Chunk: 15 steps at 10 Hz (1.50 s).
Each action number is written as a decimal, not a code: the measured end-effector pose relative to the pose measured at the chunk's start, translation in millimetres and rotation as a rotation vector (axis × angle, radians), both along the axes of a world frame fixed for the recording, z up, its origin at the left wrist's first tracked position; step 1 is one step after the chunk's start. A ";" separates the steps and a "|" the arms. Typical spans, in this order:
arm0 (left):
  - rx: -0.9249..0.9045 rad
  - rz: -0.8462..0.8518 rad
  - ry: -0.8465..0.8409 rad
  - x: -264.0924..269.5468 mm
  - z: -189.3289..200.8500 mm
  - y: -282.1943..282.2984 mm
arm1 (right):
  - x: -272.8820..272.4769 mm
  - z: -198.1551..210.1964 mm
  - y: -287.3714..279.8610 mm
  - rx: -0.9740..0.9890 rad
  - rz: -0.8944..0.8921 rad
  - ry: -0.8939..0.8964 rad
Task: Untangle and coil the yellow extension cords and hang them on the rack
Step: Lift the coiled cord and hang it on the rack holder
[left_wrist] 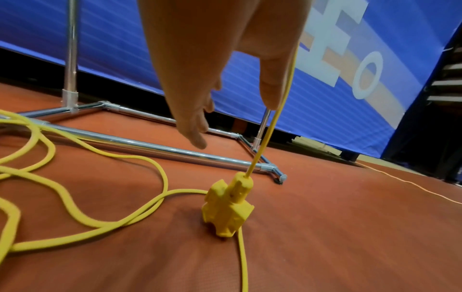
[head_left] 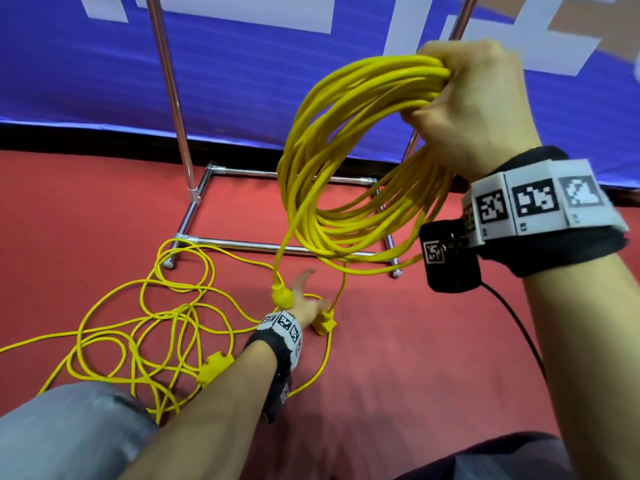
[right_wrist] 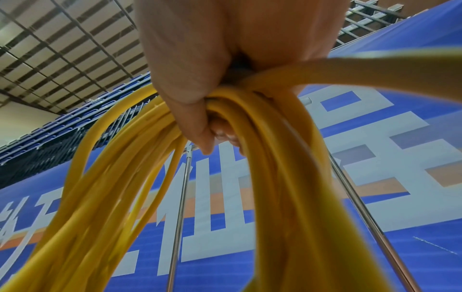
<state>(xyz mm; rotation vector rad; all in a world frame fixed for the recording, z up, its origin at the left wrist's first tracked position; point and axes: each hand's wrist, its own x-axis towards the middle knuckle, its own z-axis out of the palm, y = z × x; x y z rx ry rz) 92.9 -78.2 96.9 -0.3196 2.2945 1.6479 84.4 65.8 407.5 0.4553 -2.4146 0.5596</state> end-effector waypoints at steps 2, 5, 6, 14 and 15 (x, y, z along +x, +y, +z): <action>-0.040 -0.203 -0.054 -5.0 -8.0 19.9 | -1.3 0.6 1.1 0.002 -0.046 0.043; -0.026 -0.269 0.055 16.6 -1.3 27.5 | -10.0 -19.4 5.6 -0.079 -0.155 0.158; 0.179 -0.238 -0.023 24.8 29.8 33.3 | -13.9 -41.3 0.1 -0.100 -0.174 0.192; 1.079 0.701 0.010 4.1 140.9 17.4 | 3.8 -114.9 3.3 -0.289 0.098 -0.805; 1.014 0.564 0.102 7.2 142.3 18.5 | 8.6 -112.0 1.0 -0.464 0.198 -0.849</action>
